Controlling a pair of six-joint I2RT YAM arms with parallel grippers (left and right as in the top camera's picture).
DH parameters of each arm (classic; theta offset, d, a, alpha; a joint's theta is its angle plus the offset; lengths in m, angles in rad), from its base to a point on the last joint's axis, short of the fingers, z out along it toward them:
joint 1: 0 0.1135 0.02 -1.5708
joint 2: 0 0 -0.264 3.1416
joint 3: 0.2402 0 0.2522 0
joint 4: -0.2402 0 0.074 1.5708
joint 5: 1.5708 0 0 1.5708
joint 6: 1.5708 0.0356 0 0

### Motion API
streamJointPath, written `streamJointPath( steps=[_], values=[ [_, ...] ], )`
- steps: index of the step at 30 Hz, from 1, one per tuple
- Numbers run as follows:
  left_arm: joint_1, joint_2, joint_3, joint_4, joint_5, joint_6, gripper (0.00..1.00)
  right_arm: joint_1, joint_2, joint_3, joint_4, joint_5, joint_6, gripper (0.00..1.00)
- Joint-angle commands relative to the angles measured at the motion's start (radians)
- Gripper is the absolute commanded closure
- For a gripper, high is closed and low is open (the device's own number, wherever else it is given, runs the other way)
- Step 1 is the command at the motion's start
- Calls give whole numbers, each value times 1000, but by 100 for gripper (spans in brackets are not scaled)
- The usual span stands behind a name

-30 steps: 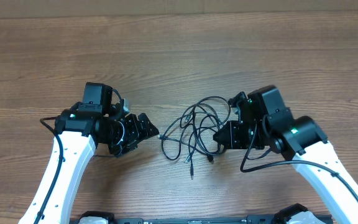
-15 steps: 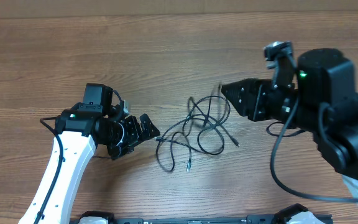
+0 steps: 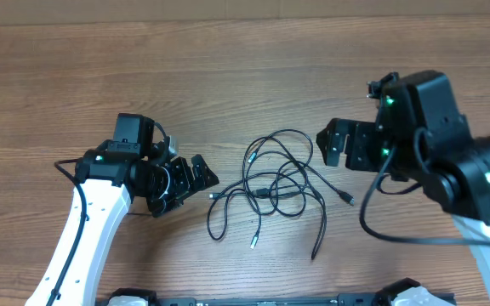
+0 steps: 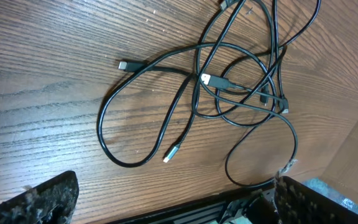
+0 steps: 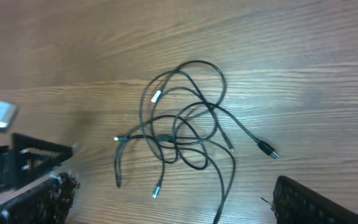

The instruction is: Untangle cables

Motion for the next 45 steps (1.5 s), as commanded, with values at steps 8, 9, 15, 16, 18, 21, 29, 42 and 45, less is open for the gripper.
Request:
streamJointPath(
  steps=[8, 9, 15, 16, 18, 21, 29, 42, 45],
  values=[
    [-1, 0, 3, -14, -187, 19, 0, -2, 181, -71, 3, -56, -5, 0],
    [-1, 0, 3, -14, -209, 19, 0, -2, 204, -72, 10, -77, -5, 0],
    [-1, 0, 3, -10, -299, 20, 0, -2, 333, -79, 69, -200, 2, 0],
    [-1, 0, 3, -10, -323, 20, 0, -2, 366, -80, 81, -222, 2, 0],
    [-1, 0, 3, -10, -376, 21, 0, -2, 407, -80, 95, -250, 2, 0],
    [-1, 0, 3, -10, -481, 74, 0, -2, 486, -80, 102, -268, 5, 0],
    [-1, 0, 3, -10, -536, 87, 0, -2, 582, -90, 127, -271, 6, 9],
    [-1, 0, 3, -22, -587, 87, 0, 2, 582, -372, 444, -411, 5, 10],
    [-1, 0, 3, -22, -587, 87, 0, 15, 582, -428, 525, -414, 5, 11]
  ],
)
